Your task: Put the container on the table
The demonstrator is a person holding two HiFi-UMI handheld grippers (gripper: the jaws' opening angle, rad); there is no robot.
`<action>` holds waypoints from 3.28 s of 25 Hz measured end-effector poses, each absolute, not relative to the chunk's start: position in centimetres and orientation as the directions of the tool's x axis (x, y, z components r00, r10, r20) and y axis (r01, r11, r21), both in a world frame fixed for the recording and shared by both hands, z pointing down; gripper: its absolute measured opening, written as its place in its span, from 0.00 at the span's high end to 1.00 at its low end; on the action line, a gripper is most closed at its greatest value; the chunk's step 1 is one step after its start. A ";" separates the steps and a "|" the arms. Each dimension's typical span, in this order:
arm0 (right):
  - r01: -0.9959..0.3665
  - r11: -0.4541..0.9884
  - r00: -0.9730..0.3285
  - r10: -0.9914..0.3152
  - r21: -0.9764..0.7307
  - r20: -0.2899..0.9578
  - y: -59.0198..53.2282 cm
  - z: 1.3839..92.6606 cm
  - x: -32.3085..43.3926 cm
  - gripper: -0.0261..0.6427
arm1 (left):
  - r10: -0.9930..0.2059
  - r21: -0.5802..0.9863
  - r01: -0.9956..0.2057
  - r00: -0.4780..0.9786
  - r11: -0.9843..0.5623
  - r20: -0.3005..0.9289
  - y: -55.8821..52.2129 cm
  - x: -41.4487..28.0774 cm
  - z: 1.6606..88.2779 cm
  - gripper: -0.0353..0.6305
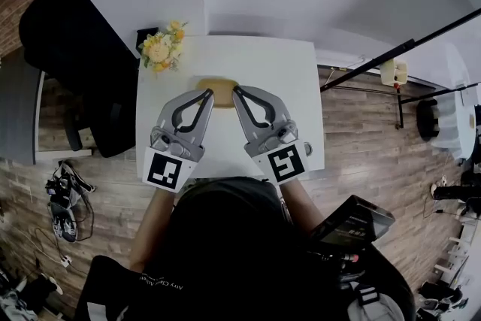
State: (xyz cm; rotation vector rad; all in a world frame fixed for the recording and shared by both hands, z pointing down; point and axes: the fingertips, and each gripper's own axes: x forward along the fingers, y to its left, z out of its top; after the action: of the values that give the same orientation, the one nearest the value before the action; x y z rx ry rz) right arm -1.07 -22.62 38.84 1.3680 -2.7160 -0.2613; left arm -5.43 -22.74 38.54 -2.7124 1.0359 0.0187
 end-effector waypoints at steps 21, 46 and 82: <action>-0.770 0.638 -0.631 -0.764 0.018 0.135 -22.1 48.4 -2.1 0.94 | -0.685 -0.017 -0.685 0.729 -0.729 -0.020 -22.9 -6.7 47.9 0.94; -0.748 0.663 -0.658 -0.730 -0.040 0.185 -20.7 50.6 -3.8 0.94 | -0.660 -0.004 -0.660 0.751 -0.751 0.035 -22.1 -6.6 50.2 0.94; -0.781 0.623 -0.618 -0.761 -0.039 0.197 -20.8 50.6 -3.6 0.94 | -0.657 0.040 -0.657 0.754 -0.753 0.033 -22.3 -6.5 50.4 0.94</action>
State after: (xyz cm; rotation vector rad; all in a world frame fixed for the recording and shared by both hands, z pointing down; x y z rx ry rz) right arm -3.59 -20.78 50.60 1.2844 -2.6823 0.1803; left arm -6.50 -22.28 50.44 -2.9874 1.1199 -0.0262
